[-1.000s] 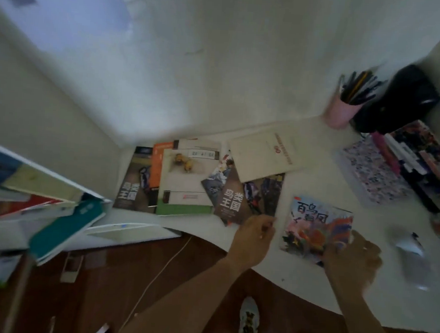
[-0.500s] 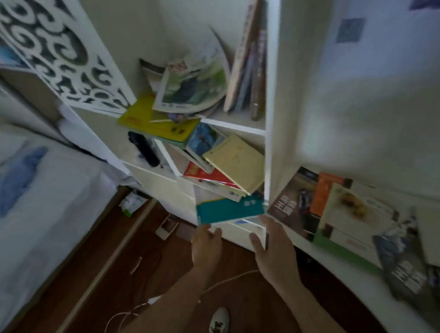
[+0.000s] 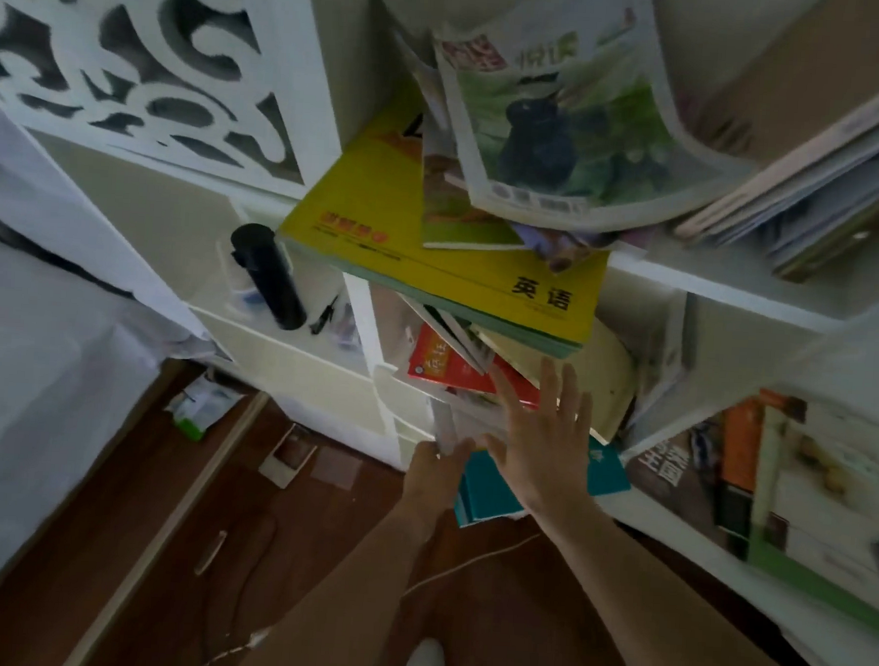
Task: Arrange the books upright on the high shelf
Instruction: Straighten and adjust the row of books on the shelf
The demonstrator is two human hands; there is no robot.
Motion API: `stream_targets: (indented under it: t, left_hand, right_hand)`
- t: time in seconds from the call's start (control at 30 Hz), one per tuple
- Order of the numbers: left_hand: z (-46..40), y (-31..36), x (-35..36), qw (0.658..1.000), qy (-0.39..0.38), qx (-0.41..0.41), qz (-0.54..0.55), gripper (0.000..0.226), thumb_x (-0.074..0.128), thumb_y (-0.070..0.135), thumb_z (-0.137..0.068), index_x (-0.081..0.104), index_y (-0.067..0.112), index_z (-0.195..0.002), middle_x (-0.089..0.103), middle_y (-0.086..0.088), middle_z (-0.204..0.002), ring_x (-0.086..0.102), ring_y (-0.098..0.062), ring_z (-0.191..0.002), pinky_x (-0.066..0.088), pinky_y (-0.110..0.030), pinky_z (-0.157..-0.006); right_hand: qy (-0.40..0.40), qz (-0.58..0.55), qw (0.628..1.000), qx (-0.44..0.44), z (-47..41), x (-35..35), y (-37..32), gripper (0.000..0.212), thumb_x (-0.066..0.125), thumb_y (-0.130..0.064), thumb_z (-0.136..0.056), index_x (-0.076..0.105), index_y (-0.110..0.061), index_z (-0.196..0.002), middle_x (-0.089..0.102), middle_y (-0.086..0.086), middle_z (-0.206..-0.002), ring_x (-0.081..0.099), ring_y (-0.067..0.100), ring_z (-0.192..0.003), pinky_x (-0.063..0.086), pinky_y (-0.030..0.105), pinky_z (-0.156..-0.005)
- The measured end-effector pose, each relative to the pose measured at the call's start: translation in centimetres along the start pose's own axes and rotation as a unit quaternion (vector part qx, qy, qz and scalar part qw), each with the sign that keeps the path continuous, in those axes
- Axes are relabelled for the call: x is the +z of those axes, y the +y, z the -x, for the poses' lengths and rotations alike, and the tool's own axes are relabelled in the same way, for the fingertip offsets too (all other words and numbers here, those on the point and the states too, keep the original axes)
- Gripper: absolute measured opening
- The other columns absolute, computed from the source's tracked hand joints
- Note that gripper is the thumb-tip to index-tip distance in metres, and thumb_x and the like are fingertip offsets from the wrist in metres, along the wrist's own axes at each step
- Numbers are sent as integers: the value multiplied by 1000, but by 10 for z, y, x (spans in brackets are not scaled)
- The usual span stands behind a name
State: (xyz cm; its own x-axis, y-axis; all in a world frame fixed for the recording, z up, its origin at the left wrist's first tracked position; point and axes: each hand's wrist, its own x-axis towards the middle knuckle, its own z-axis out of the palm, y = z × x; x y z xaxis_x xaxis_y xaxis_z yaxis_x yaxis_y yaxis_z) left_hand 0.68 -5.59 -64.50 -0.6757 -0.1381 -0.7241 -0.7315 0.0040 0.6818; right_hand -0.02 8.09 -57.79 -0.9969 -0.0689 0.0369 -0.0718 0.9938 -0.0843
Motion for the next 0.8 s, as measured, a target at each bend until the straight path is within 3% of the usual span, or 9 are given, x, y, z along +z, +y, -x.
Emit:
stream_targets:
  t: [0.1,0.17,0.3,0.4,0.57,0.7,0.8]
  left_hand:
    - [-5,-10,9,999,-35,14,20,34,71,42,-93,65,10,-103,75,-5,-85,73,-18,-74,56,-31,-65]
    - [-3,-13,9,998,-30,51,-22,34,65,46,-97,62,13,-105,75,-5,-91,73,-15,-77,57,-27,-61]
    - [21,3,1,991,0,116,-63,30,61,41,-99,60,14,-112,71,-2,-99,68,-7,-80,47,-12,-51]
    - [50,2,-5,992,11,114,-43,25,63,37,-99,58,15,-110,68,2,-95,67,-3,-69,47,-11,-48]
    - [57,-19,-8,996,7,87,-8,37,67,41,-95,46,22,-118,69,0,-110,72,-13,-86,64,-37,-73]
    - [64,-14,-7,991,4,131,15,29,67,31,-97,47,23,-117,68,2,-111,70,-10,-90,62,-29,-69]
    - [94,-7,-22,990,13,131,57,24,69,27,-96,53,25,-114,70,0,-109,72,-16,-92,63,-38,-76]
  right_hand:
    - [-47,68,996,-12,-25,14,6,114,76,-68,-73,7,-40,-159,19,30,-161,22,53,-146,31,68,-111]
    - [-63,103,993,-17,-37,17,8,113,78,-68,-70,12,-40,-157,25,31,-156,29,56,-139,39,65,-104]
    - [-43,130,988,-64,-49,13,20,76,69,-46,-88,29,-37,-152,44,24,-141,51,50,-115,54,53,-81]
    - [-41,130,989,-53,-57,13,21,60,74,-50,-86,52,-29,-137,56,19,-120,58,46,-99,58,49,-66]
    - [-27,132,990,-46,-56,24,19,57,73,-50,-84,56,-24,-132,53,22,-123,53,46,-107,53,51,-72]
    - [-41,128,990,-42,-57,25,23,53,61,-53,-92,52,-22,-134,42,27,-139,47,47,-116,52,53,-80]
    - [-80,103,990,-47,-61,18,27,57,51,-58,-96,44,-24,-141,35,23,-143,41,45,-122,50,52,-89]
